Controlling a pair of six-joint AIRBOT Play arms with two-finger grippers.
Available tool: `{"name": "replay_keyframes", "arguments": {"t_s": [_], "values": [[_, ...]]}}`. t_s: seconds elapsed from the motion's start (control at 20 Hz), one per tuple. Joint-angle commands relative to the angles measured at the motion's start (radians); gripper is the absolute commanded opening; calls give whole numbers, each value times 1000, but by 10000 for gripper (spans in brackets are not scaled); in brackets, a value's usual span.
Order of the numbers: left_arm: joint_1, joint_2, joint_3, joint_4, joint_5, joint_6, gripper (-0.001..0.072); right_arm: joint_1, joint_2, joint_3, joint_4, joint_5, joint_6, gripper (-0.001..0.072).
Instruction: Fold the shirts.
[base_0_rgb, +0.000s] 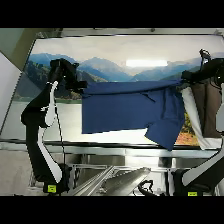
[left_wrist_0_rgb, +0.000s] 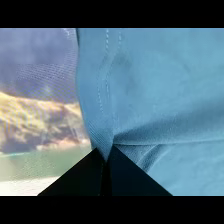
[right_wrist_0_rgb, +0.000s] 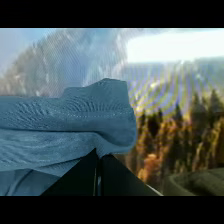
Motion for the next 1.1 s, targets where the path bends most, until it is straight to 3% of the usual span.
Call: {"name": "replay_keyframes", "arguments": {"t_s": [0.0,0.25,0.3,0.35,0.4,0.45,0.5,0.55,0.7,0.8,0.85,0.95,1.05], "values": [[-1,-5,0,5,-31,-3,14,26,-15,1,-51,-10,1,16],[-1,-5,0,0,-30,-2,14,39,-38,1,-50,-11,5,17],[-1,-5,0,-6,-29,-2,43,40,-38,2,-49,-12,5,17],[-1,-4,3,-6,-26,-2,260,41,-38,2,-49,-18,5,23],[-1,-5,12,-6,-12,-3,534,42,-36,3,-48,-31,11,77],[-1,-5,32,-6,8,-4,703,42,-30,3,-44,-40,17,292],[3,-4,58,-6,38,-8,701,41,-16,4,-42,-47,31,485],[6,-3,93,-7,75,-12,701,40,5,10,-41,-55,57,553],[21,76,114,-5,146,-19,701,34,113,29,-41,-76,77,552],[47,183,13,-3,147,6,700,18,201,28,-40,-111,92,547],[67,241,-70,-6,152,11,700,3,235,26,-31,-157,91,507],[109,358,-294,-35,141,23,700,-34,275,0,20,-247,90,499],[150,466,-561,-173,59,59,700,-72,296,-50,108,-309,81,499]]}}
